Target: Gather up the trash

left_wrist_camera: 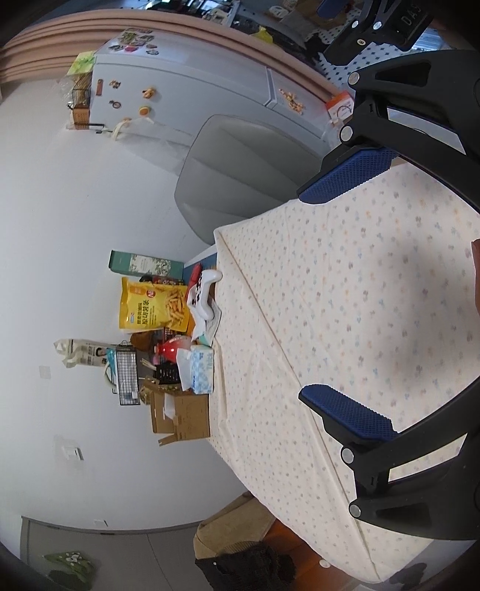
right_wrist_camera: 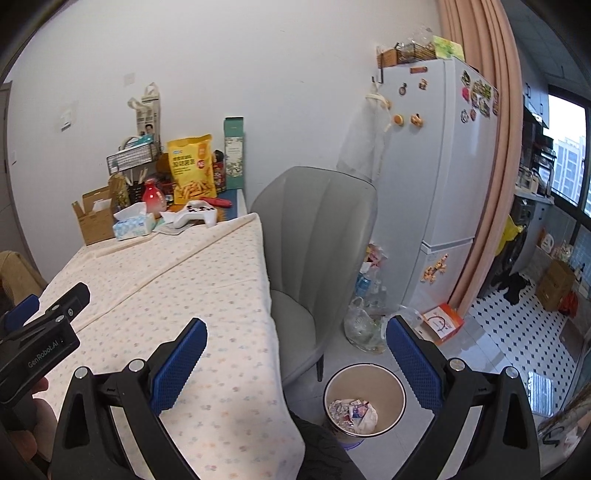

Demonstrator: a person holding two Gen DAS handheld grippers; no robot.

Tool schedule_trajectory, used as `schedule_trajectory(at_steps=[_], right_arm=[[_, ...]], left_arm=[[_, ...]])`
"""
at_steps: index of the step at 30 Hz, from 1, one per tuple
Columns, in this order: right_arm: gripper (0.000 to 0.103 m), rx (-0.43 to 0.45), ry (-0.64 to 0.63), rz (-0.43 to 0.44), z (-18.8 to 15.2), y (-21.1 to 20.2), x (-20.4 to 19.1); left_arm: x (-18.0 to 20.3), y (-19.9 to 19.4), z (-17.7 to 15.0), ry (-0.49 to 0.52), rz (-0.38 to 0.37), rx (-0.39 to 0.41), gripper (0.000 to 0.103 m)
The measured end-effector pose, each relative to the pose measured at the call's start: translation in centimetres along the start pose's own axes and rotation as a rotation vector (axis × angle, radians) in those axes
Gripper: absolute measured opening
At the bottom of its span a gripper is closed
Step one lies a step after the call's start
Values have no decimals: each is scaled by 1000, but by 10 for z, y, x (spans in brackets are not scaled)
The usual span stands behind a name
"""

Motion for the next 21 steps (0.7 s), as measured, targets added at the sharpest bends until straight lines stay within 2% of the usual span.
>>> schedule_trajectory(at_steps=[10,21], right_arm=[[95,3,-11,13,-7,-8,-11],[95,-6,11,3,-13,-1,1]], left_arm=[[-11,-9,-5,7,12,1,97],[4,-5,-9,39,0,-14,97]])
Point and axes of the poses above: each gripper's, at about its wrist camera, not at the fingertips, and y roughly the way its jaws point, x to its right, z to its top, the point moved 3 cm from there along y, roughly the way its jaws point, and after that the axes turned 5 degrees about -z, right-handed, at the moved point
